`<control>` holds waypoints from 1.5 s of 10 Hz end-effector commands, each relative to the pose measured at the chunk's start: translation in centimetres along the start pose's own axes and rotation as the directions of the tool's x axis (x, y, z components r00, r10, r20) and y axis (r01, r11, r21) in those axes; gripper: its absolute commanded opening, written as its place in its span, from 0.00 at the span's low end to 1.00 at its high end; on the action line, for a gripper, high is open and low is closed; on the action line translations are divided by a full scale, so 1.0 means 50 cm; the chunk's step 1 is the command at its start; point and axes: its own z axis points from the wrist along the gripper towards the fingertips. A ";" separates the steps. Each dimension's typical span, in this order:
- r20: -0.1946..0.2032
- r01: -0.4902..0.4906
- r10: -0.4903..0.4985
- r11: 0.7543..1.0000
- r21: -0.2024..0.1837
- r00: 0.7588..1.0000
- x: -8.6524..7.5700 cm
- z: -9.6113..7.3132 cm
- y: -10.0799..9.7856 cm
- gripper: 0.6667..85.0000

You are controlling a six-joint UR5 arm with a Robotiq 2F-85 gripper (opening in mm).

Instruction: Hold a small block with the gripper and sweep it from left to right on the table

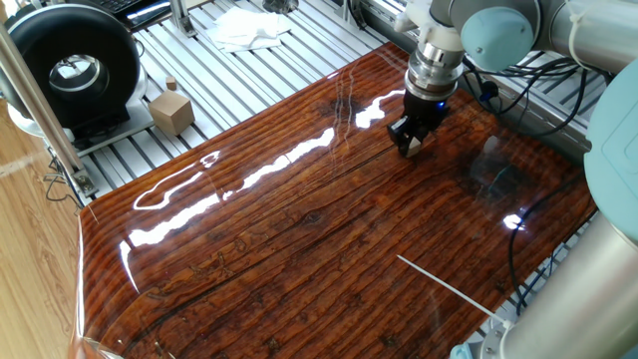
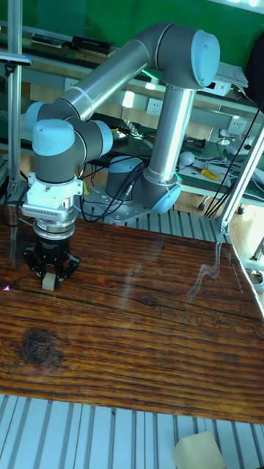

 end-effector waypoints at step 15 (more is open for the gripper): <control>0.003 -0.034 0.034 0.999 -0.013 0.999 -0.001 -0.001 0.026 0.00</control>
